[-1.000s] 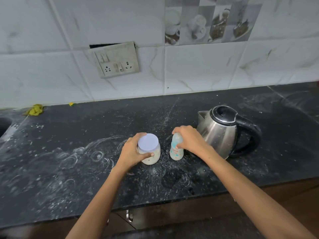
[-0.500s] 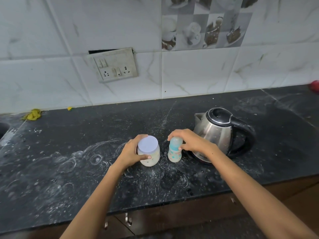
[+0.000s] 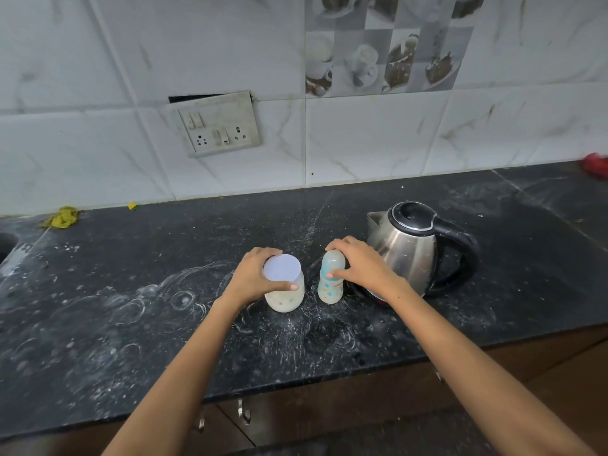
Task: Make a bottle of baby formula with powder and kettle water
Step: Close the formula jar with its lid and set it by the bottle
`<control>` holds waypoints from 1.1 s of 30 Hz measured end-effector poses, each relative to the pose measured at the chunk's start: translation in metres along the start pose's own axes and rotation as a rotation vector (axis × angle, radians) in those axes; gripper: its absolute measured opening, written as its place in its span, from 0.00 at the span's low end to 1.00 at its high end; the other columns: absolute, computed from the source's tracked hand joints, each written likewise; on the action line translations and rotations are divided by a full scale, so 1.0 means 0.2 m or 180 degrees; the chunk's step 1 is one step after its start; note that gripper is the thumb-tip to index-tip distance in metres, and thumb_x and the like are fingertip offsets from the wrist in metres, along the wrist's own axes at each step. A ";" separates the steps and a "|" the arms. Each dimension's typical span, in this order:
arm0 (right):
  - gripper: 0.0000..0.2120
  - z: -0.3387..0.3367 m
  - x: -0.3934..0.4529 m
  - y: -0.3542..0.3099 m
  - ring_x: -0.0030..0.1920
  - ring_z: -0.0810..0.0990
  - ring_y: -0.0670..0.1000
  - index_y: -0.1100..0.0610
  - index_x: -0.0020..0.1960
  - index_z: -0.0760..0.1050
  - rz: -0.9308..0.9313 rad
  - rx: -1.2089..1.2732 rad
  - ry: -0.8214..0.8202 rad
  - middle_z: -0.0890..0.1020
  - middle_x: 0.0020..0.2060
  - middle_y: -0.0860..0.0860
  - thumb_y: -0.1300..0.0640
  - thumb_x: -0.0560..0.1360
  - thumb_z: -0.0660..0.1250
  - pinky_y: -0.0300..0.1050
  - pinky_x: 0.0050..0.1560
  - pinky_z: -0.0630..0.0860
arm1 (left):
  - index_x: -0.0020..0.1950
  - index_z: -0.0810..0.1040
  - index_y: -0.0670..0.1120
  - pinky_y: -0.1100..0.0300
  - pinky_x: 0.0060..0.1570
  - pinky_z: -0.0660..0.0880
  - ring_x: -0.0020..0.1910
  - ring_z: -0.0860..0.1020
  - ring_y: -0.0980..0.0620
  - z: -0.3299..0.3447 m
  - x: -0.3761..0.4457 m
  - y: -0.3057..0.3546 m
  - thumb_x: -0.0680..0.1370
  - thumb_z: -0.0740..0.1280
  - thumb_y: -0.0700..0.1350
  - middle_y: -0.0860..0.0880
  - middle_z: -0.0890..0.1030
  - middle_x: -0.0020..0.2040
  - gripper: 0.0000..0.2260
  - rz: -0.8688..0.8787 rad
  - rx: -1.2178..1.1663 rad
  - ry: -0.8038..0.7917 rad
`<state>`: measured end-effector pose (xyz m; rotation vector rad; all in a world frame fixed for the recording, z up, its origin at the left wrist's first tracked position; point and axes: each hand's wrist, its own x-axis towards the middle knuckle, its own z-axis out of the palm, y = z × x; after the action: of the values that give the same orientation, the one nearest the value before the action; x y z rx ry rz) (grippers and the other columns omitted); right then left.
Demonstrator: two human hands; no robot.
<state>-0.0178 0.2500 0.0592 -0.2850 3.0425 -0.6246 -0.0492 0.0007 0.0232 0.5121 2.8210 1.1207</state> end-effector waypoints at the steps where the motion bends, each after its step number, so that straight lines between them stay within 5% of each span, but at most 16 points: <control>1: 0.25 0.01 0.00 0.00 0.54 0.78 0.56 0.52 0.65 0.72 0.0013 0.0048 0.0039 0.76 0.56 0.54 0.52 0.71 0.74 0.51 0.55 0.75 | 0.65 0.74 0.51 0.56 0.58 0.67 0.60 0.70 0.50 0.01 0.00 0.01 0.57 0.78 0.64 0.50 0.74 0.62 0.40 0.0010 0.0085 0.0061; 12: 0.23 0.00 -0.07 0.02 0.57 0.77 0.56 0.54 0.67 0.71 -0.0197 -0.0088 0.0109 0.75 0.60 0.54 0.59 0.73 0.72 0.53 0.59 0.74 | 0.63 0.76 0.46 0.52 0.63 0.70 0.62 0.74 0.48 0.00 0.00 0.06 0.61 0.81 0.47 0.48 0.76 0.64 0.32 0.0126 0.0092 -0.0138; 16: 0.28 0.02 -0.10 0.00 0.60 0.77 0.57 0.54 0.71 0.67 -0.0172 -0.0041 0.0294 0.74 0.64 0.55 0.59 0.74 0.71 0.53 0.60 0.75 | 0.67 0.73 0.48 0.53 0.66 0.65 0.67 0.70 0.48 0.00 0.00 0.12 0.62 0.80 0.52 0.48 0.72 0.70 0.35 0.0278 0.0210 -0.0145; 20: 0.24 0.03 -0.27 0.06 0.58 0.79 0.53 0.59 0.67 0.72 0.0184 0.0555 0.1414 0.79 0.60 0.55 0.58 0.73 0.73 0.50 0.61 0.76 | 0.69 0.71 0.48 0.55 0.66 0.64 0.67 0.70 0.50 0.10 -0.03 0.31 0.68 0.74 0.59 0.49 0.73 0.69 0.33 0.0709 0.0178 0.0549; 24: 0.19 0.08 -0.48 0.19 0.55 0.79 0.52 0.61 0.61 0.75 0.0668 0.1147 0.2628 0.78 0.55 0.55 0.61 0.73 0.74 0.47 0.59 0.77 | 0.70 0.70 0.46 0.55 0.66 0.65 0.68 0.70 0.48 0.23 0.00 0.52 0.72 0.70 0.58 0.47 0.73 0.69 0.30 0.0865 -0.0120 0.0559; 30: 0.39 0.04 -0.48 0.37 0.69 0.70 0.56 0.64 0.72 0.64 0.1064 0.1671 0.2121 0.71 0.68 0.59 0.54 0.68 0.78 0.52 0.69 0.69 | 0.75 0.62 0.46 0.50 0.66 0.68 0.70 0.68 0.48 0.34 0.15 0.77 0.72 0.72 0.55 0.46 0.66 0.74 0.35 0.0558 -0.0650 0.0430; 33: 0.46 -0.09 -0.43 0.56 0.71 0.69 0.56 0.63 0.73 0.61 0.1096 0.1786 0.1674 0.71 0.69 0.57 0.50 0.64 0.80 0.53 0.70 0.68 | 0.74 0.65 0.46 0.58 0.63 0.69 0.66 0.72 0.50 0.39 0.27 0.96 0.71 0.73 0.55 0.47 0.71 0.70 0.35 0.0413 -0.0789 0.0395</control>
<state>0.0468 0.3736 0.0303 0.4767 3.0416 -1.6734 -0.0322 0.2001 0.0999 0.6308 2.7246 1.5516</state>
